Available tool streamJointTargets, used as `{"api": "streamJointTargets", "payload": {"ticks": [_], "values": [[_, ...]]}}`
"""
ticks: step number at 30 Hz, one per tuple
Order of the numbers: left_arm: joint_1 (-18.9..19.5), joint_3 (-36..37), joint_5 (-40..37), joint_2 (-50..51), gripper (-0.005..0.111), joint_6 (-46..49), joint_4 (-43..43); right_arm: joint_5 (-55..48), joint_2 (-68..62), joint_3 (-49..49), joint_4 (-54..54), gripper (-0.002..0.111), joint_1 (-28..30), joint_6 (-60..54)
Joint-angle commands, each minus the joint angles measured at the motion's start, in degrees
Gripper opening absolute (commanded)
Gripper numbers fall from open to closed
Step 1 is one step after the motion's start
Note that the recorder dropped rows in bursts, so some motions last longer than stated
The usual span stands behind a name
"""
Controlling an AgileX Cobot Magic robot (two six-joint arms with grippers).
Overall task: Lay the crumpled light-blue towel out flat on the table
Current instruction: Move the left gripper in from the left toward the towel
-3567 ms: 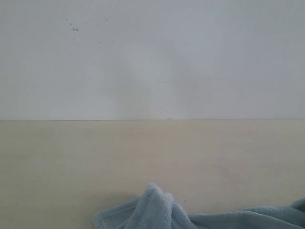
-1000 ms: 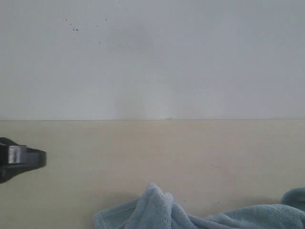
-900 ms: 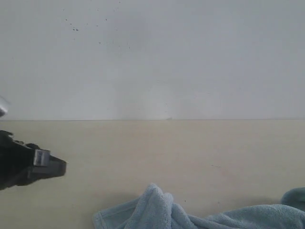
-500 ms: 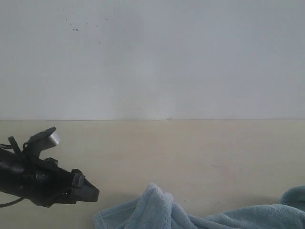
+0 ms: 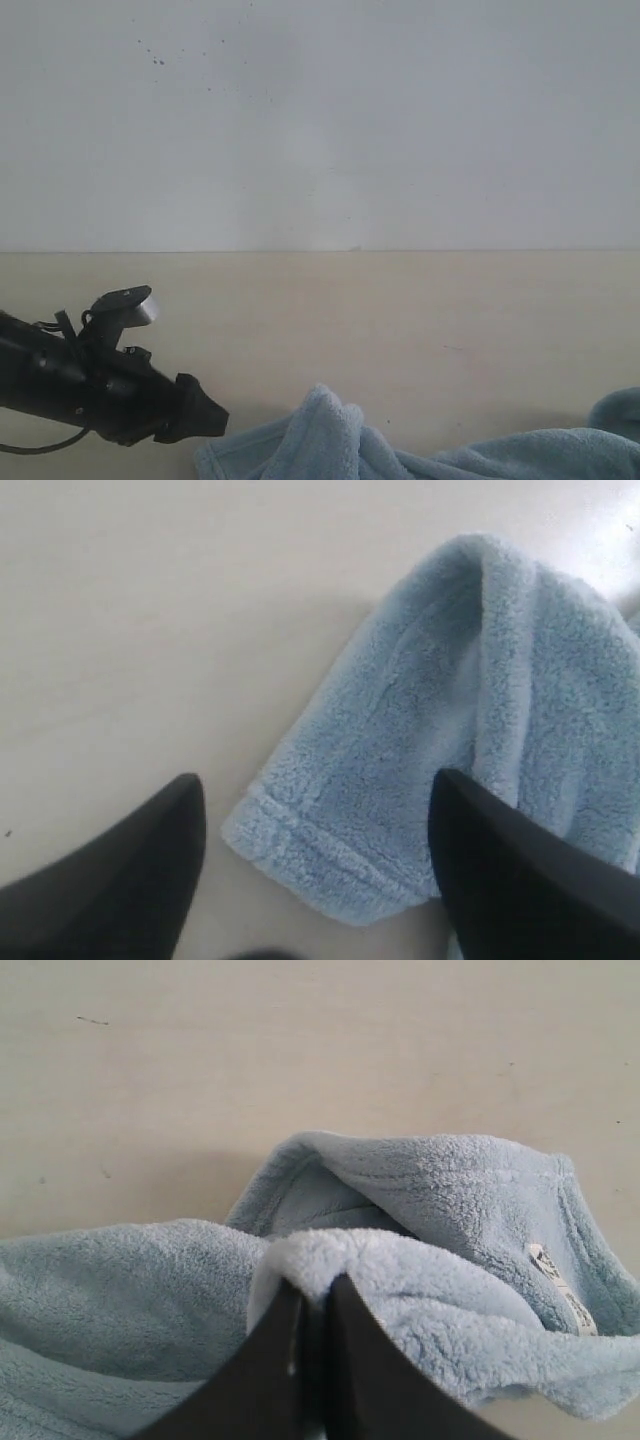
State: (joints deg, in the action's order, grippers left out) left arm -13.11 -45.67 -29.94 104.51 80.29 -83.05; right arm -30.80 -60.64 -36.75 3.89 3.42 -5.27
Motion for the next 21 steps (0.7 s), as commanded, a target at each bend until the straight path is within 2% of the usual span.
{"api": "streamJointTargets", "payload": {"ticks": [1, 10, 15, 18, 21], "values": [[-0.3, -0.3, 1.0, 1.5, 0.061, 1.8, -0.1, 1.1, 0.0, 0.2, -0.1, 0.001, -0.1, -0.3], [-0.3, -0.3, 1.0, 4.8, 0.061, 2.9, -0.5, 1.2, 0.0, 0.2, 0.1, 0.001, -0.1, -0.3], [-3.7, -0.4, 1.8, 5.2, 0.061, 5.7, -2.6, 1.3, 0.0, 0.2, 0.1, 0.001, -0.1, -0.3], [-6.2, -0.4, 5.7, 5.2, 0.061, 6.3, -2.6, 1.3, 0.0, 0.2, 0.2, 0.001, -0.1, -0.3], [-6.9, -0.4, 7.7, 5.2, 0.061, 6.3, -2.0, 1.1, 0.0, 0.2, 0.3, 0.001, -0.1, -0.3]]}}
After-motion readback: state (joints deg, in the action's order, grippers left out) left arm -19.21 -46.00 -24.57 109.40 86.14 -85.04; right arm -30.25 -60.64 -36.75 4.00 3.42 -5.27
